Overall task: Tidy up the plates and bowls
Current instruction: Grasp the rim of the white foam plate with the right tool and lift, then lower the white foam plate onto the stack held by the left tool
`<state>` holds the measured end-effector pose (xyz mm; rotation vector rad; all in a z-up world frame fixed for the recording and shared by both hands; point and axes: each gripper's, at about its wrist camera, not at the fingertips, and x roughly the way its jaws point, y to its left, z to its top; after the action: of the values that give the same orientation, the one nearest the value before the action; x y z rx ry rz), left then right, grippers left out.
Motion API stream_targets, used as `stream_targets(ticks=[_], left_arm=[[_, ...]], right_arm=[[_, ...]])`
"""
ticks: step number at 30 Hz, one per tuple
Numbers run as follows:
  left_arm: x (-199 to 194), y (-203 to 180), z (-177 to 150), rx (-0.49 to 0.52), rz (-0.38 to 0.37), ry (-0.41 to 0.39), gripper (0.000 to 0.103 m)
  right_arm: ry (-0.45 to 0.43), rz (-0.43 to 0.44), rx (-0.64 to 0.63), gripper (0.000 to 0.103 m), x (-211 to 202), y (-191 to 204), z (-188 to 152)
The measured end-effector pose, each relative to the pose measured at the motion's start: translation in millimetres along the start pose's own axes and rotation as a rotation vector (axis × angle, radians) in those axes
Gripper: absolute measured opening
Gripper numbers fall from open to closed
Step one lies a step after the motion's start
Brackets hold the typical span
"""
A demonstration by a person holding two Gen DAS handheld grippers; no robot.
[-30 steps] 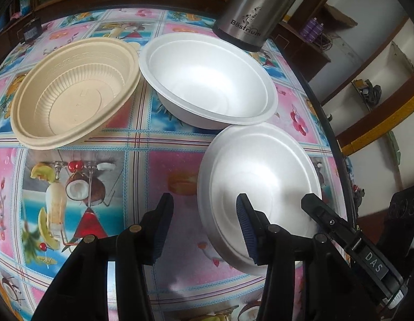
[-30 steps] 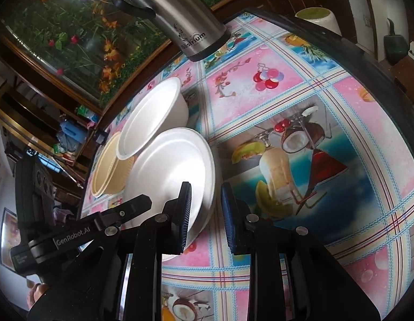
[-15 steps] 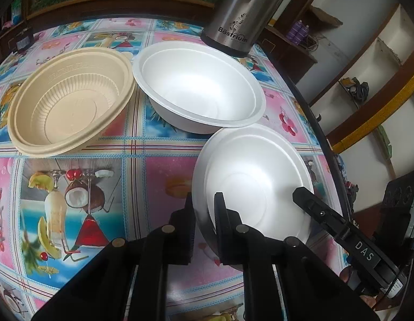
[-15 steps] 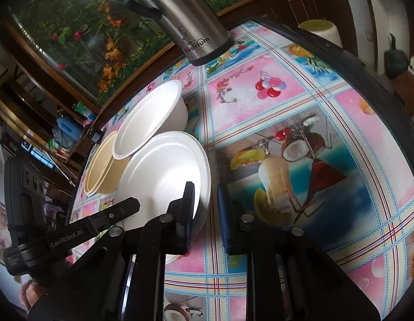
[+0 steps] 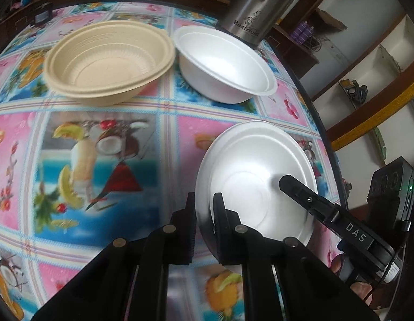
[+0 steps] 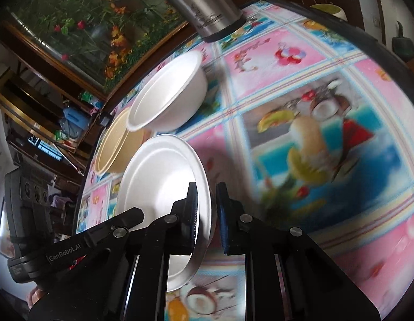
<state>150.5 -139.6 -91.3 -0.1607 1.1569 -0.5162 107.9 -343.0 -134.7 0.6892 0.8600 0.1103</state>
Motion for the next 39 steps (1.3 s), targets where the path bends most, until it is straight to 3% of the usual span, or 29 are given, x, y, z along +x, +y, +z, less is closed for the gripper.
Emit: stream_targets(ticks=[6,11,21,30,39], left_arm=[[-25,24,-20,-0.018,0.031,-0.014,0.008],[-51,47,-36,-0.049,0.066,-0.047,0.008],[-139,100,-72,-0.105,0.137,-0.200,0.008],[-223,177,-115,-0.227,0.304,-0.323,0.009],[-266,237,-152,-0.340,0.448,-0.360,0.010]], right_arm=[[0.021,0.003,-0.016,0.007,7,25,-27],[0.060,0.040,-0.019,0.007,14,51,-53],[0.087,0.139,-0.195,0.007,12,149,-88],[0.225,0.278,-0.327,0.007,53,256,-133],[0.331,0.343,-0.480,0.007,95,347,-192]])
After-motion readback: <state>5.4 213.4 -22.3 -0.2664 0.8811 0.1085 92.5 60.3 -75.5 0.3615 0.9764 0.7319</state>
